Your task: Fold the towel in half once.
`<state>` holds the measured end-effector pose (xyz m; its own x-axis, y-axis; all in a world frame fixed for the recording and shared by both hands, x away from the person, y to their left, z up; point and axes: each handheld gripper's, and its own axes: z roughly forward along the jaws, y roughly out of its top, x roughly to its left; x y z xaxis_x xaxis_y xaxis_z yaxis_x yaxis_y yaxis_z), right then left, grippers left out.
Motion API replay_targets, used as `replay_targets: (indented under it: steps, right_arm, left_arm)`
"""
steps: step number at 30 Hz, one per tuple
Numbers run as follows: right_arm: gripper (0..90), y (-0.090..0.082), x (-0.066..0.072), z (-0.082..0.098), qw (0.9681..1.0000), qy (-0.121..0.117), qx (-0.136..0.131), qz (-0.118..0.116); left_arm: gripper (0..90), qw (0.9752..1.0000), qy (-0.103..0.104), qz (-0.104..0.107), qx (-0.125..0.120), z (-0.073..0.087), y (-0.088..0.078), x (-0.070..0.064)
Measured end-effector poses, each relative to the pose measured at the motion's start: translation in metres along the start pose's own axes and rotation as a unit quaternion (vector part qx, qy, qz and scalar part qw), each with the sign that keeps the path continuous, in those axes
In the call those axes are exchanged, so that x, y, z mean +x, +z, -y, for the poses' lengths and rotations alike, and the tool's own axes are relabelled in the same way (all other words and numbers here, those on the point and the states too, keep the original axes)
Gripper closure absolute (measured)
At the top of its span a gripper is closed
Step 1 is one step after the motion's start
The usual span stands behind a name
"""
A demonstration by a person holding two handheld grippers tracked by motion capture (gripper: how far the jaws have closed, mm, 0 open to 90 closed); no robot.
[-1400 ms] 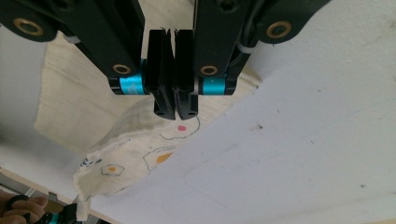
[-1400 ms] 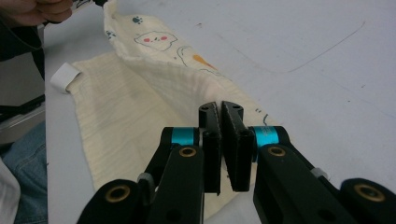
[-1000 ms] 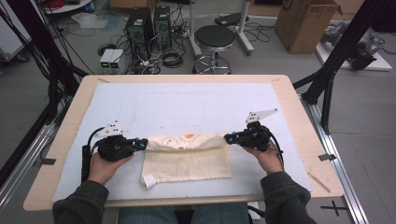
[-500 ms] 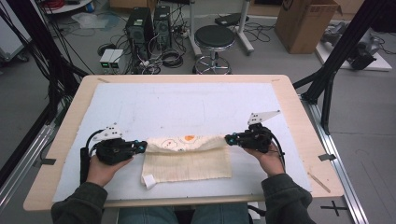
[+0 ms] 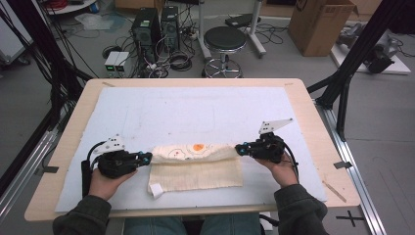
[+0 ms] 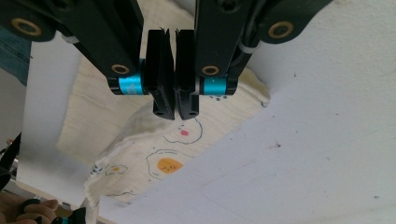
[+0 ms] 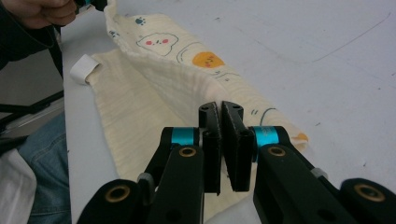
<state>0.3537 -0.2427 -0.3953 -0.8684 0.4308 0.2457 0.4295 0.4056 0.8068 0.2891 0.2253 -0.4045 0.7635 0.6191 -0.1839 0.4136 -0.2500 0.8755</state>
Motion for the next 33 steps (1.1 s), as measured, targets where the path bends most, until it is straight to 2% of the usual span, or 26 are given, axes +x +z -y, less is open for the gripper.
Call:
replay_targets:
  steps: [14, 24, 33]
  right_arm:
    - [86.3, -0.001, 0.006, 0.006, 1.0000, -0.008, 0.000, -0.004]
    - [86.3, -0.003, 0.010, 0.014, 1.0000, -0.006, -0.003, -0.005]
    - [86.3, -0.002, 0.010, 0.021, 1.0000, -0.004, 0.006, -0.006]
  left_arm:
    - [84.9, 1.0000, 0.003, 0.003, 0.001, 0.009, -0.001, -0.007]
    - [84.2, 1.0000, 0.005, 0.005, 0.004, 0.012, -0.001, -0.012]
    - [84.2, 0.9999, 0.010, 0.006, 0.010, 0.016, -0.002, -0.016]
